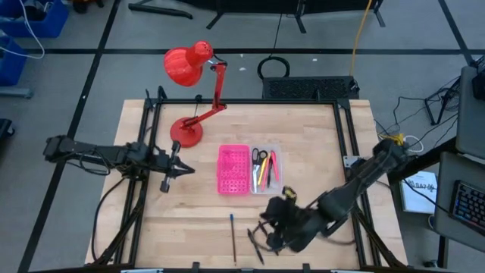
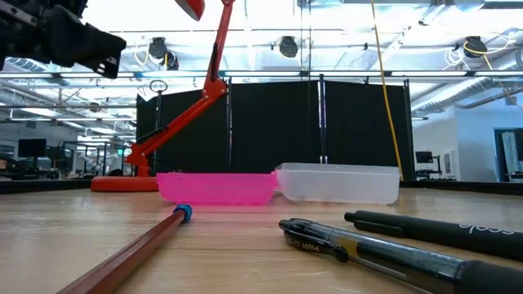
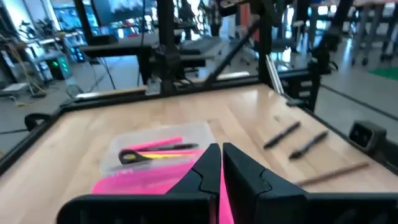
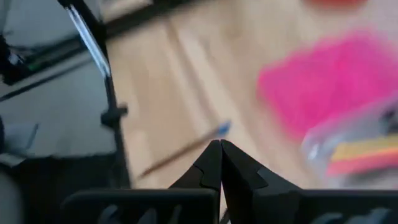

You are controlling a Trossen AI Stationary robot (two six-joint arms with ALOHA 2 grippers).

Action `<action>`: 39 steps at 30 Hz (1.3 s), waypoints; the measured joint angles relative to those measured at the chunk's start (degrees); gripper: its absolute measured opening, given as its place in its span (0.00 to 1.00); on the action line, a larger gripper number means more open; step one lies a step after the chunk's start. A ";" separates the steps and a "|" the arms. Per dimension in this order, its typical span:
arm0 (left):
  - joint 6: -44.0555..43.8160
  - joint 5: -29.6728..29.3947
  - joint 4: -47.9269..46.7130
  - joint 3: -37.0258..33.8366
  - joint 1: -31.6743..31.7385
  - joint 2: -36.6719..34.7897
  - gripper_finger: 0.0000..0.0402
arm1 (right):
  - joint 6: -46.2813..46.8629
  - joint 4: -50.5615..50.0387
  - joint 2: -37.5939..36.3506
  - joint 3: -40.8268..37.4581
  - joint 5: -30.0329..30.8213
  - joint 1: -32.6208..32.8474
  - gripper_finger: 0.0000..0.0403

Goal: Pick & place school supplies into a supply box
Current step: Put the right black pen into the supply box

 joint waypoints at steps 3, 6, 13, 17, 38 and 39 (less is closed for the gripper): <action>0.52 -0.13 -0.25 0.00 -0.54 0.00 0.06 | 11.99 -7.40 6.03 6.00 -6.91 0.00 0.00; 0.48 -0.19 0.26 0.00 -0.83 0.00 0.06 | 23.38 -11.41 11.63 9.30 -12.88 0.00 0.00; -0.26 -0.13 0.45 0.00 -0.82 0.00 0.06 | 36.70 -12.65 21.75 10.66 -24.53 1.43 0.00; 2.12 0.07 -0.15 0.00 -0.82 0.00 0.06 | 37.55 -13.45 24.65 10.66 -25.20 1.70 0.00; 9.59 -1.79 1.64 0.00 -0.82 0.00 0.06 | 33.39 -10.84 27.67 9.79 -24.27 0.31 0.44; 9.72 -1.79 1.62 0.00 -0.82 0.00 0.06 | 33.25 -10.92 27.67 9.32 -24.35 0.31 0.44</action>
